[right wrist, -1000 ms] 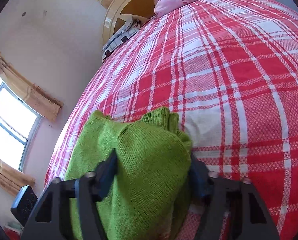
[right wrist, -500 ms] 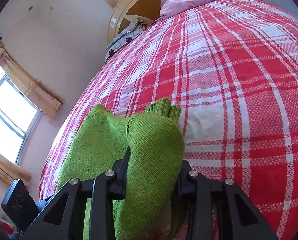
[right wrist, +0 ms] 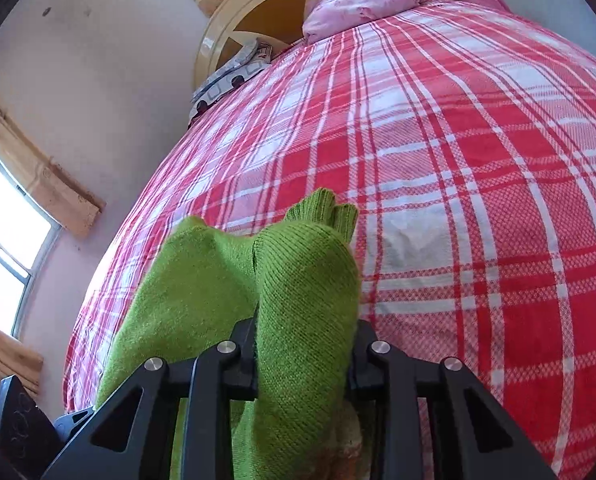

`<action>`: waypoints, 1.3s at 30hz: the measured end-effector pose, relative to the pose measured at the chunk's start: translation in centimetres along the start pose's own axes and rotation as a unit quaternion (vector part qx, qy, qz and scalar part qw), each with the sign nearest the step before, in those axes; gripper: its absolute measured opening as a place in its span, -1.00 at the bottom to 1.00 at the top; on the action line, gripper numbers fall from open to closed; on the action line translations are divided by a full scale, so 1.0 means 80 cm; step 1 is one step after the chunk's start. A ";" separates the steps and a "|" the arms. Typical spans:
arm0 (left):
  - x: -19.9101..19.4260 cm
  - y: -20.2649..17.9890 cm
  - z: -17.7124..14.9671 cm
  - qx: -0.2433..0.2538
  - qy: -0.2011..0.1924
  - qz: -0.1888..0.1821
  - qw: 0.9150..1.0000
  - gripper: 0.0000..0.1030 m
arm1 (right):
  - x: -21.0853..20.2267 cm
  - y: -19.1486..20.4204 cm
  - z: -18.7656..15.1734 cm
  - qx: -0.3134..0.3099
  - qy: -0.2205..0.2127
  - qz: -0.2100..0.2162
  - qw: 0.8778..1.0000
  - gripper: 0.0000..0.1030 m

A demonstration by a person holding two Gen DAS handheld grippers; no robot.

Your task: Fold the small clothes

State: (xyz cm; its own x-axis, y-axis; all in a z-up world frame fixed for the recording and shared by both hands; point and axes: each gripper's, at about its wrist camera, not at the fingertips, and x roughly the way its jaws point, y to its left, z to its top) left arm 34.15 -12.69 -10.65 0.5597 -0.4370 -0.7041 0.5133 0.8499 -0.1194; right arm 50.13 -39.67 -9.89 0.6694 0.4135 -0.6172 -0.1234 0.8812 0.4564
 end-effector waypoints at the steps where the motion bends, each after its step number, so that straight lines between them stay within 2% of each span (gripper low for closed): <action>1: -0.003 0.000 -0.001 0.000 0.002 -0.001 1.000 -0.08 | -0.002 0.006 0.000 -0.007 0.000 -0.003 1.000 -0.42; 5: -0.010 -0.006 -0.002 0.008 0.003 0.005 1.000 -0.14 | -0.009 0.019 -0.005 -0.016 -0.001 -0.014 1.000 -0.42; 14: -0.051 -0.006 -0.013 0.001 -0.011 0.006 1.000 -0.21 | -0.042 0.062 -0.021 -0.018 -0.013 0.000 1.000 -0.42; 21: -0.101 0.001 -0.038 0.000 -0.032 0.025 0.999 -0.21 | -0.057 0.116 -0.045 -0.031 -0.016 0.037 0.999 -0.42; 39: -0.188 0.047 -0.114 -0.051 -0.053 0.073 0.995 -0.23 | -0.004 0.244 -0.104 -0.063 0.030 0.121 0.990 -0.42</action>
State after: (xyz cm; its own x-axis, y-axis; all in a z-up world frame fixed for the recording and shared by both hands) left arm 21.75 -0.23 -6.93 0.6917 -0.3302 -0.6423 0.3558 0.9297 -0.0949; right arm 41.42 -20.67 -6.10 0.5646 0.6259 -0.5381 -0.3676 0.7744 0.5150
